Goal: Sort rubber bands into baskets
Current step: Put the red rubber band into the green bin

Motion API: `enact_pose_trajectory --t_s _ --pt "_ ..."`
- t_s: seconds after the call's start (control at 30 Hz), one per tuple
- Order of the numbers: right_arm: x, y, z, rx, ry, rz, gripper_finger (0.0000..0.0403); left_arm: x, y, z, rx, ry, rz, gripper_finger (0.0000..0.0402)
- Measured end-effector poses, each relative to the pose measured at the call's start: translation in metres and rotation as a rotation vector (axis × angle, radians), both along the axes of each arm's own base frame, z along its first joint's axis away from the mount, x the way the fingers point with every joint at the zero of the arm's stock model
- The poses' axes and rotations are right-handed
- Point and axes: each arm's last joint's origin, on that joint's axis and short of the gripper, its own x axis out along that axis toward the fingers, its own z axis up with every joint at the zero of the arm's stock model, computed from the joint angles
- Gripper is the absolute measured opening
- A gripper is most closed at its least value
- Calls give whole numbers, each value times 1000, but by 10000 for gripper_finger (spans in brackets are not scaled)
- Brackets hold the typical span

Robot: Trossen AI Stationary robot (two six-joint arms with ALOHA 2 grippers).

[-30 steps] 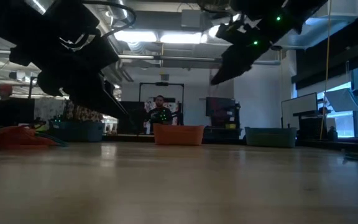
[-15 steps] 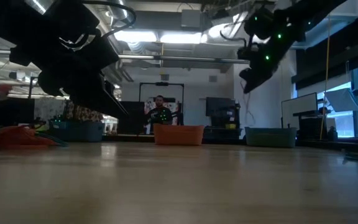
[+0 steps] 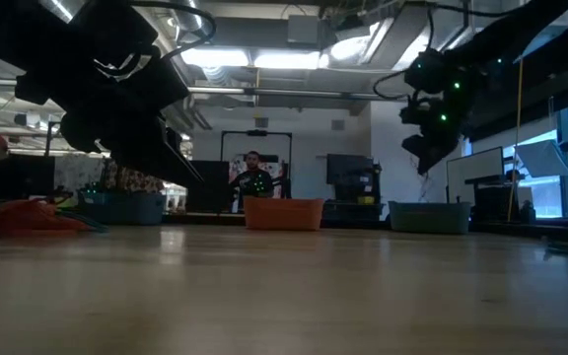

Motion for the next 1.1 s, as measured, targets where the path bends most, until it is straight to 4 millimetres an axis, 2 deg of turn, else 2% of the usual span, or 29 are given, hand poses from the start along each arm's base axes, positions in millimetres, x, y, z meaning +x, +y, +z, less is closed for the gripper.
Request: enact_pose_trajectory --t_s 0.23,0.4,0.57,0.73,0.93,1.1 --pt "-2 5 -8 71 -24 -14 134 0 0 0 1 0 -1 127" --pt "-3 6 -9 87 -33 -32 181 -1 0 1 1 3 0 127" --pt "-4 5 -9 78 -32 -52 192 -11 1 14 -32 66 43 127" --pt "-2 7 -9 121 -76 -16 193 -30 5 24 -79 223 191 127" --pt "-1 7 -9 144 -96 11 193 -52 8 17 -120 423 326 127" --pt "-1 8 -10 151 -97 16 193 -61 8 11 -133 526 388 127"
